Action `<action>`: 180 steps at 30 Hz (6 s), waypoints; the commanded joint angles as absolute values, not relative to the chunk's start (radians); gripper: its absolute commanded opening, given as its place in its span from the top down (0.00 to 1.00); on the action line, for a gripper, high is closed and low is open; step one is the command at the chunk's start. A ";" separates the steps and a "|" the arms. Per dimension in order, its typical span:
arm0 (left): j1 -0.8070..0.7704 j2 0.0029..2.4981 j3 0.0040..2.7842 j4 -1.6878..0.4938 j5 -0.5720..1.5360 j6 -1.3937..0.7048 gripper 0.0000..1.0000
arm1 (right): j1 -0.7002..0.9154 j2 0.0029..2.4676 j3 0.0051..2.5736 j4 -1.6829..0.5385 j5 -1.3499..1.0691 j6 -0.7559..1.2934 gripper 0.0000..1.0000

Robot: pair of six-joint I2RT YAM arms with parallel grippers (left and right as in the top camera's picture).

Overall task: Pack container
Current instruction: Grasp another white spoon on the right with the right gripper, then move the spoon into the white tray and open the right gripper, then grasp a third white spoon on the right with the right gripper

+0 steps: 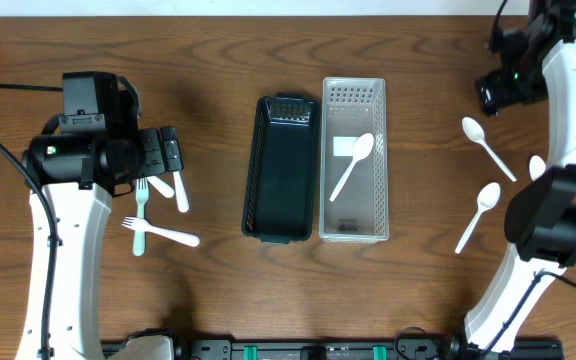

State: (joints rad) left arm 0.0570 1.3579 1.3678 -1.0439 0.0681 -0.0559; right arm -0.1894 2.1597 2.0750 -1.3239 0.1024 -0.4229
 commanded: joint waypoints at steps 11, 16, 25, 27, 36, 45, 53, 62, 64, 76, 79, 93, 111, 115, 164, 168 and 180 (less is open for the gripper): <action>0.060 1.359 1.387 -1.046 0.068 -0.065 0.02 | -0.196 2.213 1.757 -1.045 0.108 -0.556 0.16; 0.060 1.359 1.387 -1.046 0.068 -0.065 0.02 | -0.197 2.213 1.687 -0.988 0.107 -0.579 0.16; 0.060 1.359 1.387 -1.047 0.068 -0.065 0.02 | -0.202 2.213 1.596 -0.929 0.078 -0.578 0.17; 0.060 1.359 1.387 -1.047 0.068 -0.066 0.02 | -0.205 2.213 1.580 -0.920 0.078 -0.578 0.23; 0.060 1.359 1.387 -1.047 0.068 -0.065 0.02 | -0.207 2.213 1.554 -0.928 0.078 -0.573 0.64; 0.060 1.359 1.387 -1.055 0.068 -0.065 0.02 | -0.207 2.213 1.554 -0.934 0.068 -0.542 0.78; 0.060 1.359 1.387 -1.054 0.068 -0.065 0.02 | -0.198 2.212 1.558 -0.934 0.071 -0.515 0.99; 0.060 1.359 1.387 -1.054 0.068 -0.065 0.02 | -0.142 2.184 1.781 -1.039 0.071 -0.230 0.99; 0.060 1.359 1.387 -1.054 0.068 -0.065 0.02 | -0.123 2.170 1.874 -1.084 0.070 -0.147 0.99; 0.060 1.359 1.387 -1.055 0.068 -0.065 0.02 | 0.141 2.135 2.259 -1.436 -0.072 0.358 0.99; 0.060 1.359 1.387 -1.055 0.068 -0.065 0.02 | 0.245 2.135 2.252 -1.459 -0.072 0.419 0.99; 0.060 1.359 1.382 -1.079 0.068 -0.065 0.02 | 0.487 2.135 2.080 -1.412 0.032 0.599 0.99; 0.060 1.359 1.382 -1.080 0.068 -0.065 0.02 | 0.476 2.133 1.775 -1.227 0.011 0.573 0.73; 0.060 1.359 1.382 -1.081 0.067 -0.065 0.02 | 0.442 2.132 1.863 -1.242 0.010 0.525 0.52; 0.060 1.359 1.382 -1.092 0.067 -0.065 0.03 | -0.187 1.562 1.159 -1.056 0.047 0.573 0.15; 0.060 1.359 1.382 -1.092 0.067 -0.065 0.02 | -0.230 1.643 1.150 -1.034 0.042 0.587 0.15; 0.060 1.359 1.382 -1.091 0.068 -0.066 0.02 | -0.248 1.847 1.142 -1.004 0.032 0.579 0.16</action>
